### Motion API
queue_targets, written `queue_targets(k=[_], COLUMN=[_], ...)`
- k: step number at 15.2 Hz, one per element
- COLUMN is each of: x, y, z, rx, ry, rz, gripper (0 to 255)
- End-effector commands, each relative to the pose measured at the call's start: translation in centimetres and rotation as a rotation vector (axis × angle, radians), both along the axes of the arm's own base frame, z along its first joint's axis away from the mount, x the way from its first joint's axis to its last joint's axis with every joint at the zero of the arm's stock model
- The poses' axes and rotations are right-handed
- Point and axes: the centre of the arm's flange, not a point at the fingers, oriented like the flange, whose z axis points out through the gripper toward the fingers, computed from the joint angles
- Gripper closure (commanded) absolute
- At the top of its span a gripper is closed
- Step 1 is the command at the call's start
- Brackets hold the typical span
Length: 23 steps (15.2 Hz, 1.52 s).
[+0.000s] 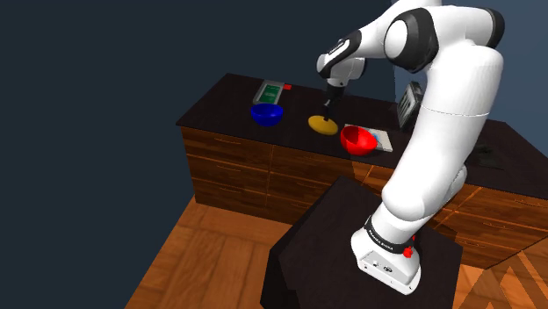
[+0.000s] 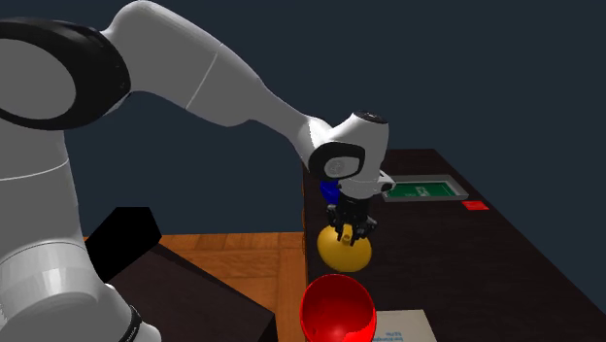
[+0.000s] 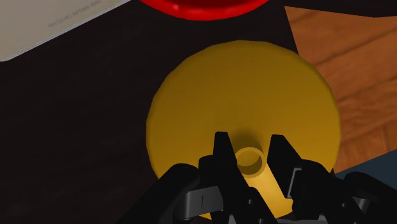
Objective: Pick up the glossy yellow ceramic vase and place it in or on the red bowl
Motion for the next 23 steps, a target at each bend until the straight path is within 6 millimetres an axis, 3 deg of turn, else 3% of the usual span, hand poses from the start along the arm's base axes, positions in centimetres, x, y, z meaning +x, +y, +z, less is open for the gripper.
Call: queue_targets(k=[1,20,23], x=[0.0,0.0,-3.8], y=[0.1,0.1,-1.0], z=[1.0,10.8,11.7], rx=[0.000,0.000,0.000], ry=[0.000,0.000,0.000], rz=[0.000,0.000,0.000], gripper=[255,255,255])
